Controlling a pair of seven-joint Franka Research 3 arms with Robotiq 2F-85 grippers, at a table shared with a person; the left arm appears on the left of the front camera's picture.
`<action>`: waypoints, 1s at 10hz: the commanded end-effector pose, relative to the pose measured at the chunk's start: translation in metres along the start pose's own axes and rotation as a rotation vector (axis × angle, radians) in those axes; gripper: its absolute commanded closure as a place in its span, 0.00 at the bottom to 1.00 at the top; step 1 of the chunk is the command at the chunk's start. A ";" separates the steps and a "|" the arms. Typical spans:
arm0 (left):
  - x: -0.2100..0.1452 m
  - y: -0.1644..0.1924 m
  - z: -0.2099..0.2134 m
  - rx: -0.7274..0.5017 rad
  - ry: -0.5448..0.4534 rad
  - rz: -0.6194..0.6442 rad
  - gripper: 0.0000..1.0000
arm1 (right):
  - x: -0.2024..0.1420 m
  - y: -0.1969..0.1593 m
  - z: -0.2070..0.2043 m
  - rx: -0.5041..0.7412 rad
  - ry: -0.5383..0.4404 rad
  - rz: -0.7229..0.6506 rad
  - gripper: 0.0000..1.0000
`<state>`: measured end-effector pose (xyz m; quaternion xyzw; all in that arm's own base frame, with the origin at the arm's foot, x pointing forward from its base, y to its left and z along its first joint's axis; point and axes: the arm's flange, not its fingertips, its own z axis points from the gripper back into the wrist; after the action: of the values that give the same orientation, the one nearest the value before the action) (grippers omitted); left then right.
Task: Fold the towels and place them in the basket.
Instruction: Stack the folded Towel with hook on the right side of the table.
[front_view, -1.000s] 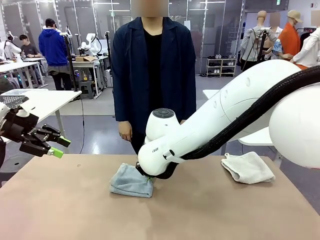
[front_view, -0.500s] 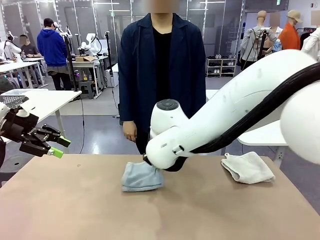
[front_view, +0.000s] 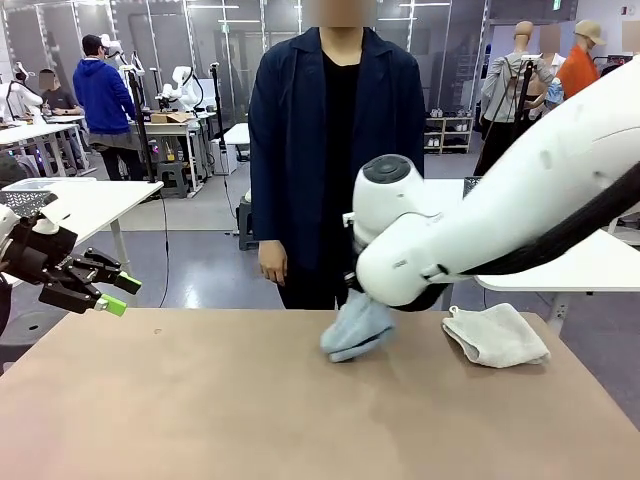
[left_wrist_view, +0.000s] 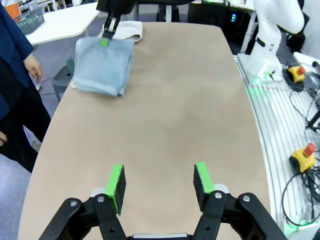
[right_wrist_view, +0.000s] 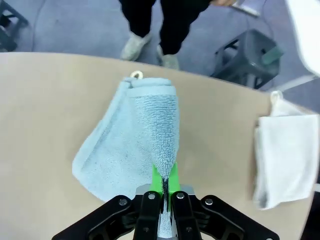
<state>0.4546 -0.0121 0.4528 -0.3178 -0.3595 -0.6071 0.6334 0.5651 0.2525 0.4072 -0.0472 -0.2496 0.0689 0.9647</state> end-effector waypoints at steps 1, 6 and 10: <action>0.001 0.000 0.002 -0.007 -0.002 -0.009 0.30 | -0.002 -0.038 0.013 -0.077 -0.046 0.057 0.95; 0.001 0.000 0.002 -0.007 -0.002 -0.009 0.30 | 0.028 -0.146 0.046 -0.117 0.005 0.060 0.95; 0.001 0.000 0.002 -0.007 -0.002 -0.009 0.30 | 0.036 -0.186 0.031 -0.133 0.112 0.011 0.95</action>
<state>0.4546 -0.0121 0.4528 -0.3178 -0.3594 -0.6071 0.6334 0.5907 0.0788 0.4745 -0.1212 -0.2157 0.0481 0.9677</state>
